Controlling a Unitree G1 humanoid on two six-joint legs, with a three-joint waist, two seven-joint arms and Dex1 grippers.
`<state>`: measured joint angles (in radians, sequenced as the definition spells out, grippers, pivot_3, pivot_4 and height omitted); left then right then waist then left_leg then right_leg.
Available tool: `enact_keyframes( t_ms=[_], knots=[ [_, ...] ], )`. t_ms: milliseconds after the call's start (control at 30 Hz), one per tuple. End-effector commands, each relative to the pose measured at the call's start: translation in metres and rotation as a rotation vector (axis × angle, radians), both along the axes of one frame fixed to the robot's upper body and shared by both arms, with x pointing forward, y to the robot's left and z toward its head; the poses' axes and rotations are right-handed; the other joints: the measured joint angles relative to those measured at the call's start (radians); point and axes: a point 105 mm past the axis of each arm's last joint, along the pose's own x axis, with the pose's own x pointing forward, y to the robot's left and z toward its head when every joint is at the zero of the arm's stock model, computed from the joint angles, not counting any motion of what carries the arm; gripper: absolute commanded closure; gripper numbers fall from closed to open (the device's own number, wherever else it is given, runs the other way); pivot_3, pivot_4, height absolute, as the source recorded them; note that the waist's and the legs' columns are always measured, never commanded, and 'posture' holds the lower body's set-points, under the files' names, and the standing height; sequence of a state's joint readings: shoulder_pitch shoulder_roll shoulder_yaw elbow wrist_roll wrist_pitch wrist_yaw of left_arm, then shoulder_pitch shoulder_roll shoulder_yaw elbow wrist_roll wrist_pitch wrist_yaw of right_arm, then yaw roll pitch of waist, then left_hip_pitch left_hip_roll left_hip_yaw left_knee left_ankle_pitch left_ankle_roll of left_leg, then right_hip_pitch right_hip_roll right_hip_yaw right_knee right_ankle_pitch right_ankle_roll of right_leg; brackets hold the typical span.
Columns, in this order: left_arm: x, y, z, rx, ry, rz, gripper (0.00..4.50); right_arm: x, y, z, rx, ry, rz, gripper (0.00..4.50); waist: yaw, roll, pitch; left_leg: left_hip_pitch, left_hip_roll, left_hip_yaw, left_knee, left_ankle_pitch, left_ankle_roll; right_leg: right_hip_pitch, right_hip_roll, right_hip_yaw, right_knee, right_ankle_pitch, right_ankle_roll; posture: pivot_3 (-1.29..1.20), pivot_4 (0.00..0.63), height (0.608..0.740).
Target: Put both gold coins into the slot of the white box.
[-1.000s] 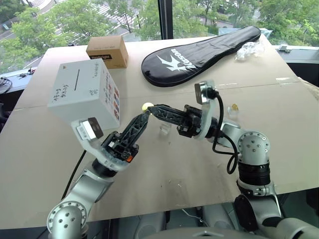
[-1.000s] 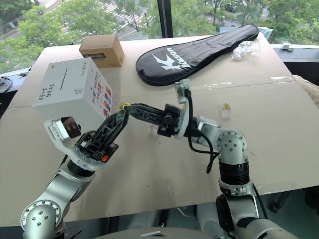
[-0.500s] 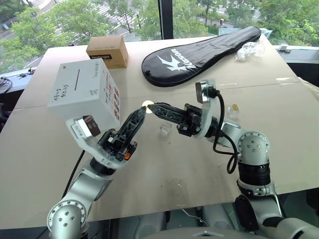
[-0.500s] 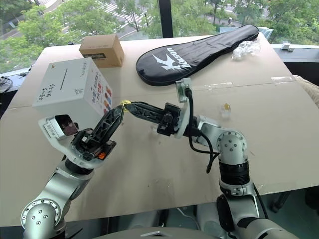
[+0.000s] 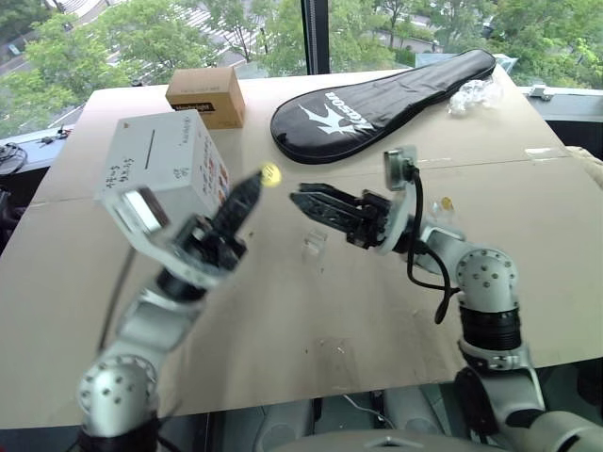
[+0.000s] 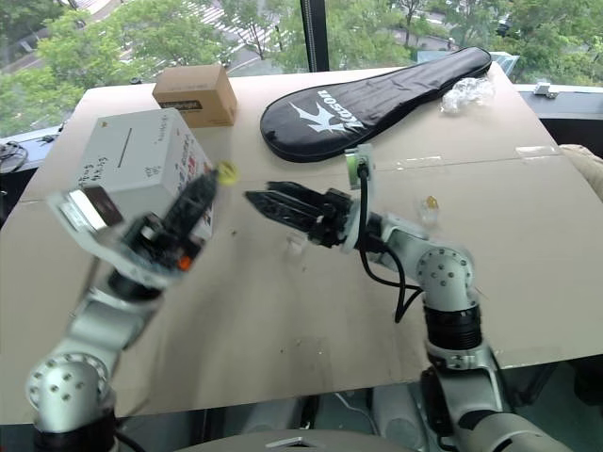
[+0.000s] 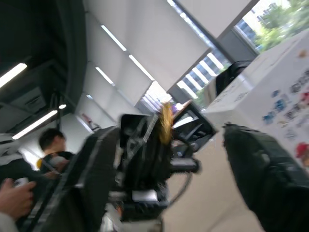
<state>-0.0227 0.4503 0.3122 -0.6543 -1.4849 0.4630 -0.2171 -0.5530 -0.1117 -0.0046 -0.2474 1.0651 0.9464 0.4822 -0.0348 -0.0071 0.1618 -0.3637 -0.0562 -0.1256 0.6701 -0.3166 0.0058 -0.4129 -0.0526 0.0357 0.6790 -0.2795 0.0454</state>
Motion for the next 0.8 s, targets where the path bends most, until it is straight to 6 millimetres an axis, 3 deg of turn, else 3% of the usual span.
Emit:
enact_keyframes(
  t_ms=[33,167,300,400,533,800],
  knots=[
    [0.023,0.051,0.025,0.191,-0.056,0.411,4.5,0.013,-0.02,0.01,-0.125,-0.268,-0.142,0.77,0.001,0.0,0.0,0.0,0.0,0.0,0.0,0.0,0.0,0.0,0.0,-0.002,0.0,0.0,0.0,0.0,0.15,0.74],
    [0.043,0.089,0.044,0.458,-0.064,0.805,4.5,0.017,-0.024,0.024,-0.258,-0.57,-0.17,0.77,-0.011,0.0,0.0,0.0,-0.001,0.002,-0.001,0.0,0.0,-0.001,0.0,-0.001,-0.001,0.0,0.001,0.0,0.15,0.74],
    [0.055,0.109,0.054,0.653,-0.007,1.063,4.5,0.016,-0.022,0.05,-0.256,-0.77,-0.173,0.77,-0.008,-0.001,0.0,-0.001,0.0,0.002,-0.003,0.0,0.0,-0.004,0.001,0.001,0.0,0.0,0.001,0.0,0.15,0.74],
    [0.061,0.109,0.044,0.772,0.078,1.129,4.5,0.017,-0.02,0.06,-0.264,-0.882,-0.194,0.77,-0.005,-0.001,0.0,-0.002,-0.001,0.001,-0.002,0.0,0.0,-0.004,0.0,0.0,-0.001,0.0,0.001,0.0,0.15,0.74],
    [0.061,0.117,0.039,0.809,0.183,1.219,4.5,0.019,-0.019,0.071,-0.209,-0.873,-0.208,0.77,-0.005,-0.001,0.0,-0.004,-0.002,0.0,-0.002,0.0,0.0,-0.005,-0.001,0.0,0.0,0.001,0.001,0.0,0.15,0.74],
    [0.058,0.129,0.03,0.789,0.327,1.204,4.5,0.013,-0.017,0.068,-0.196,-0.809,-0.151,0.77,-0.009,-0.001,0.0,-0.007,-0.002,-0.001,-0.001,0.0,0.0,-0.009,-0.001,-0.001,0.0,0.001,0.001,0.0,0.15,0.74]
  ],
)
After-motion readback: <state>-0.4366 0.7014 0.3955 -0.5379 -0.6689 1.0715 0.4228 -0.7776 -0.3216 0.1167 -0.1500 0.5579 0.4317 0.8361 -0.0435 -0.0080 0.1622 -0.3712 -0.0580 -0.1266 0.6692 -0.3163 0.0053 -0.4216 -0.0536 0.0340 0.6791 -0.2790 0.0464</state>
